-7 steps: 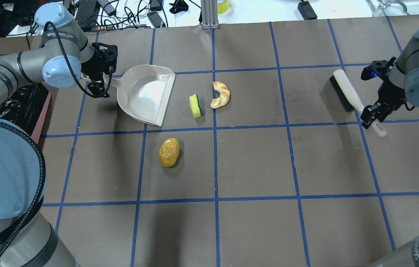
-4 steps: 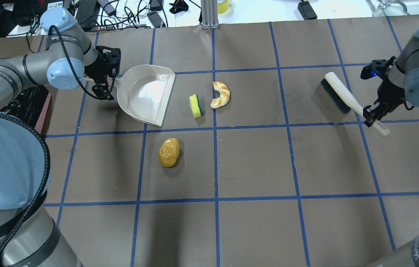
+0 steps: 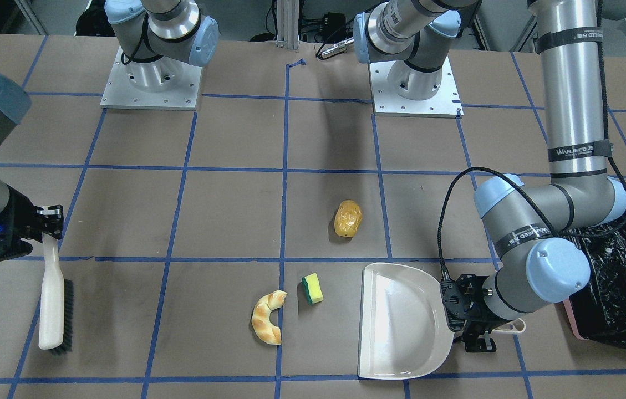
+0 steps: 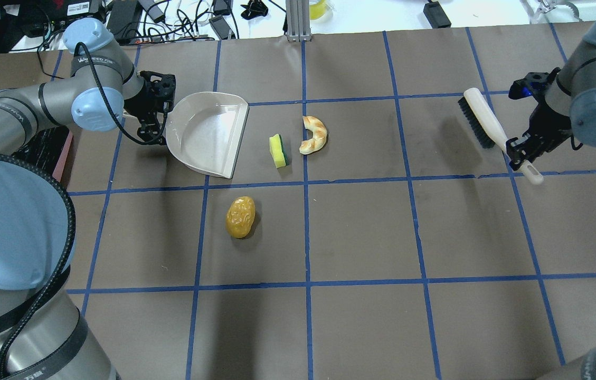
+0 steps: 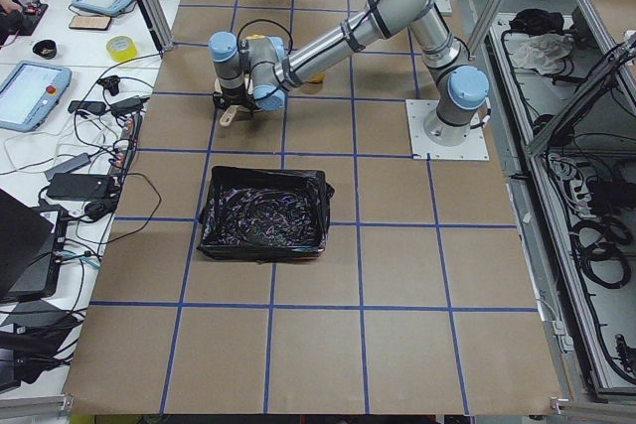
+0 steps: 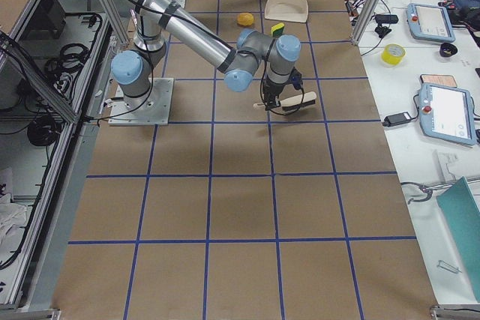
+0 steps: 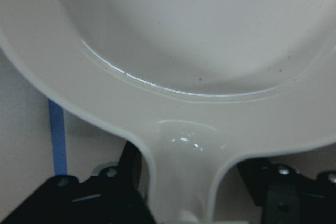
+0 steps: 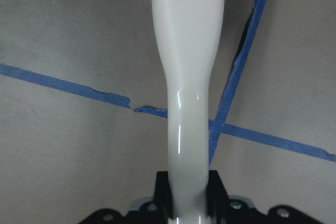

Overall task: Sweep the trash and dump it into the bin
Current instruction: 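Lift the brush with the right gripper and carry it toward the dustpan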

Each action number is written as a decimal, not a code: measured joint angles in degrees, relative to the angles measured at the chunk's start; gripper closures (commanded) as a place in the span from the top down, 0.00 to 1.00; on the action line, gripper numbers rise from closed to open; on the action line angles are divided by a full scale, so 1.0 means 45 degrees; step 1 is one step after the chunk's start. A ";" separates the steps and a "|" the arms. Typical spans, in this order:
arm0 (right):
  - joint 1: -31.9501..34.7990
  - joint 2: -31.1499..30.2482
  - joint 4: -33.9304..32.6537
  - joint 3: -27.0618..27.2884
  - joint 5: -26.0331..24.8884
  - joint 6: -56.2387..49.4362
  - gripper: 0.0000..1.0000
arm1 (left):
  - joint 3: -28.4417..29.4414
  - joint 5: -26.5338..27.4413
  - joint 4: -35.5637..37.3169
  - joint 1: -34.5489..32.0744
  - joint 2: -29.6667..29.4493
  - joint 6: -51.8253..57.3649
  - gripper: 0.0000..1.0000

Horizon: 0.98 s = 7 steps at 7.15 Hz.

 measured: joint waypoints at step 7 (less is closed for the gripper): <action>0.5437 0.0234 -0.0121 -0.0192 0.1629 0.8615 0.00 | -0.0269 -0.0205 -0.0004 -0.0053 0.0113 -0.0058 0.00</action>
